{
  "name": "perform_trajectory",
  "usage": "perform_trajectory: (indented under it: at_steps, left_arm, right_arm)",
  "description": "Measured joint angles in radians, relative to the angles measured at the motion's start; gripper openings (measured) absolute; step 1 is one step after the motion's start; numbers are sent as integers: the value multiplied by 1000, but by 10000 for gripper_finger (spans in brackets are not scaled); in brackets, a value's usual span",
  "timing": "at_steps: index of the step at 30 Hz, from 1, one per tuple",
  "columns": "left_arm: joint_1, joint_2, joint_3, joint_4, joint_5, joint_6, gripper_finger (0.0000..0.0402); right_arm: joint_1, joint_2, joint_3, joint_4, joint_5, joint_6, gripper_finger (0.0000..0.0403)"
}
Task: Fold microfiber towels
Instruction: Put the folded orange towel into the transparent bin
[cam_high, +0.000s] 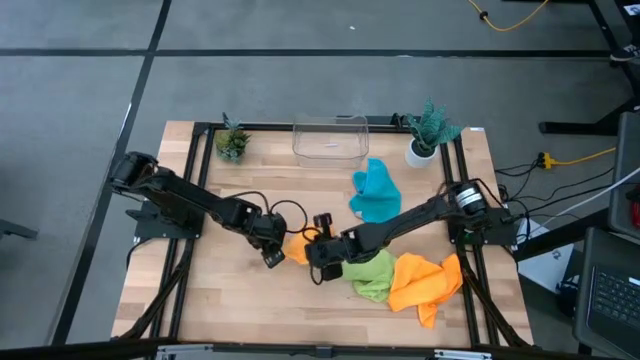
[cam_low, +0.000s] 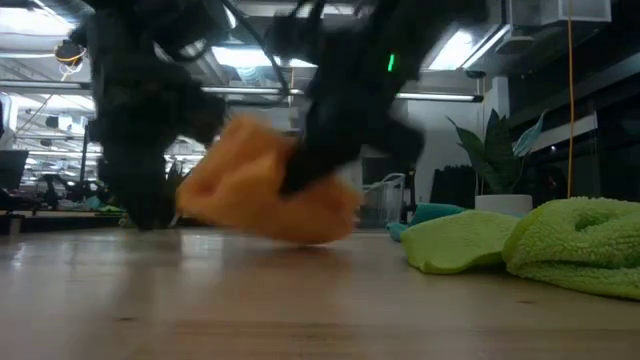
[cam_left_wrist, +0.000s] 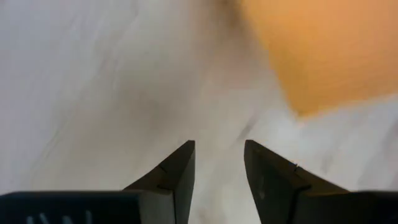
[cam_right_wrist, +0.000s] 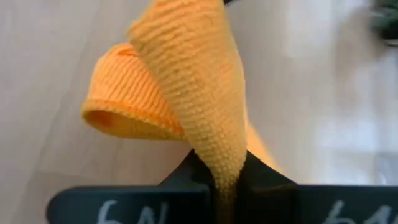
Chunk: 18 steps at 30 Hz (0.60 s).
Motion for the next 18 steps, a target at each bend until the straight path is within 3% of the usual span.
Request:
perform_trajectory:
  at_steps: [9,13,18]
  left_arm:
    - [-82,-257,1,-99,-128,-160,131]
    - [-124,-372,1,-97,-232,-207,131]
    - [-157,-448,2,-77,-325,-235,131]
  right_arm:
    - [-97,-216,132,-361,118,175,13]
    - [-221,-264,171,-380,123,163,13]
    - [-414,-232,186,-330,66,37,13]
